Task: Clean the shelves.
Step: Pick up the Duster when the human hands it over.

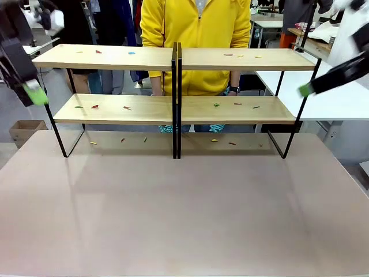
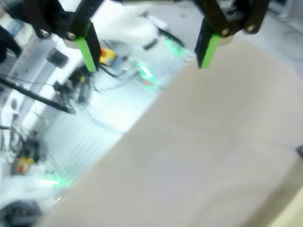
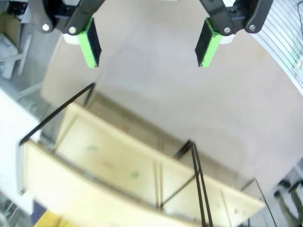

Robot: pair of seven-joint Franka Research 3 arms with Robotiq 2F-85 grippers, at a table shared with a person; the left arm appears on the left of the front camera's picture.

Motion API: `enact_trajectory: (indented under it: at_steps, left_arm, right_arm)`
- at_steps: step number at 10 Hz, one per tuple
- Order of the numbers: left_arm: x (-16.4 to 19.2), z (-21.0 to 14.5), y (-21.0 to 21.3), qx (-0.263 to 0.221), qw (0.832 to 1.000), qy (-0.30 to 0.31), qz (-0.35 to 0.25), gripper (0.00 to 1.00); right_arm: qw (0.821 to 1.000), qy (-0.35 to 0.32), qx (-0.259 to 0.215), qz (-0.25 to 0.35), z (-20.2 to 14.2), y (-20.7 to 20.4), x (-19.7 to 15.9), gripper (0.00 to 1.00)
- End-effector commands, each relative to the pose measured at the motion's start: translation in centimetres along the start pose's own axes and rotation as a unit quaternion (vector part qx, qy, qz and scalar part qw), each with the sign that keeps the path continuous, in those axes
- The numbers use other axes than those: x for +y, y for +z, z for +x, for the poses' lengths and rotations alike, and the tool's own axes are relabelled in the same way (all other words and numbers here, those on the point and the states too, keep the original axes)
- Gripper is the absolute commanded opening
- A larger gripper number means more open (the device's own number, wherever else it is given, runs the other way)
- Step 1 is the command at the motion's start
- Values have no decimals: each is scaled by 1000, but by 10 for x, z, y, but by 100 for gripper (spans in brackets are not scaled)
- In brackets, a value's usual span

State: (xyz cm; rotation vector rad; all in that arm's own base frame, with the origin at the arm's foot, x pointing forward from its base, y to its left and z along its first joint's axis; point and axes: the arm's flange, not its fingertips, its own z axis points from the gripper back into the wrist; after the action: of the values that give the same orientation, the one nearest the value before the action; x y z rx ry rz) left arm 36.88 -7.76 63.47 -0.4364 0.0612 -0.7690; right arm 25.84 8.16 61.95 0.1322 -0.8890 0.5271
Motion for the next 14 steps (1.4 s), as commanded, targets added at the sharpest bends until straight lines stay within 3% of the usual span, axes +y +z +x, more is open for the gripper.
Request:
enact_trajectory:
  at_steps: [1,2,13,14]
  left_arm:
    - [16,18,27,65,948,96,-297,100]
    - [0,0,0,0,1000,0,0,100]
    - [-3,5,2,3,1000,9,-5,100]
    - [-50,-36,-7,-91,992,-60,66,100]
  right_arm:
    - [999,11,-25,-38,-27,4,11,100]
    - [1000,0,0,0,0,0,0,100]
    - [1000,6,6,-6,-1,-1,0,100]
    - [1000,25,-4,-1,10,14,2,100]
